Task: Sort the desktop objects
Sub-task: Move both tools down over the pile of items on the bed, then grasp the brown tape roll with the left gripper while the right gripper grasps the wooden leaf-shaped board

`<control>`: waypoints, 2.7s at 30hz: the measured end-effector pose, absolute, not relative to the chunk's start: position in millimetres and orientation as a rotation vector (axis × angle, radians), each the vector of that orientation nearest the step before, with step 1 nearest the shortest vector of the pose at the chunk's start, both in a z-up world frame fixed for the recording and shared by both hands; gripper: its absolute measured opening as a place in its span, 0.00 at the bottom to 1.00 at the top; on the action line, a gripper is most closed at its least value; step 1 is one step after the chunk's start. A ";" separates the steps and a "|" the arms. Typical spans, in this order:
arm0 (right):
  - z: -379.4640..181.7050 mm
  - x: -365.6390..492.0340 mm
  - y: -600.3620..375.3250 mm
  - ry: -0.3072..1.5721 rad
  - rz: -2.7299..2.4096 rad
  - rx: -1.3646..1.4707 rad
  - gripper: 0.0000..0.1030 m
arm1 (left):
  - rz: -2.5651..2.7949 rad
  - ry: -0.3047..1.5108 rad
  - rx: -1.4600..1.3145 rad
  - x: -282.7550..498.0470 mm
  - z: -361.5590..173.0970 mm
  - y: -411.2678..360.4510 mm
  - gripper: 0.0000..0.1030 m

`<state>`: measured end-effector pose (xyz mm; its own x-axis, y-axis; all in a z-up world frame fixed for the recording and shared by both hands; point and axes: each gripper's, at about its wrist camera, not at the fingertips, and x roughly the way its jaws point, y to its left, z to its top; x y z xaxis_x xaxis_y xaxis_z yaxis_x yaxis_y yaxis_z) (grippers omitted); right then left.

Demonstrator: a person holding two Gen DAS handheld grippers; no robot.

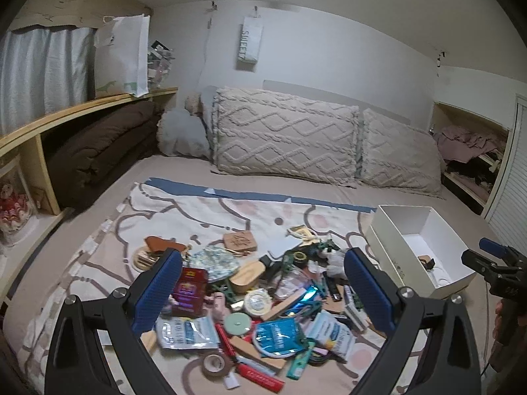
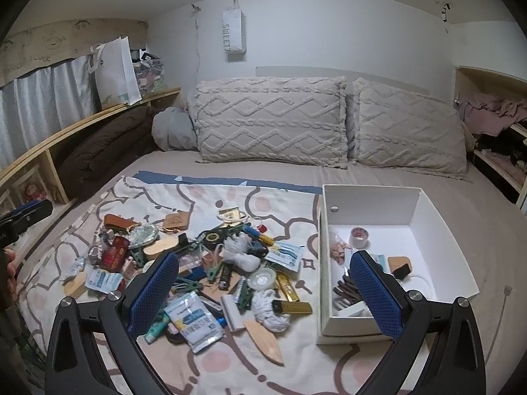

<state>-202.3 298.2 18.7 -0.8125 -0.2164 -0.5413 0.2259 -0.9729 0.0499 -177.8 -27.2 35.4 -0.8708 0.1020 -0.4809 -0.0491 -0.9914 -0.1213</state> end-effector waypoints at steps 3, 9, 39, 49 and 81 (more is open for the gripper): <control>19.9 -199.4 290.0 0.016 -2.787 0.827 1.00 | 2.975 -0.163 -0.763 -173.6 35.7 -39.4 0.96; 18.1 -194.5 277.7 0.008 -2.787 0.832 1.00 | 3.014 -0.172 -0.752 -166.9 30.8 -61.6 0.97; -81.6 -199.3 251.2 -0.040 -2.728 1.144 1.00 | 2.968 -0.327 -0.998 -170.2 -64.2 -102.5 0.97; -131.4 -202.2 260.9 -0.045 -2.703 1.314 1.00 | 2.927 -0.360 -1.154 -173.5 -114.3 -97.3 0.97; -200.1 -241.1 293.3 -0.009 -2.688 1.556 1.00 | 2.835 -0.147 -1.395 -208.0 -192.8 -68.1 0.96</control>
<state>-241.1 293.3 -200.1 -0.4978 -0.0340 -0.8666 0.0283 -0.9993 0.0230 -208.0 -68.0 -192.8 -0.6110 0.0219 -0.7913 0.0603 -0.9954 -0.0741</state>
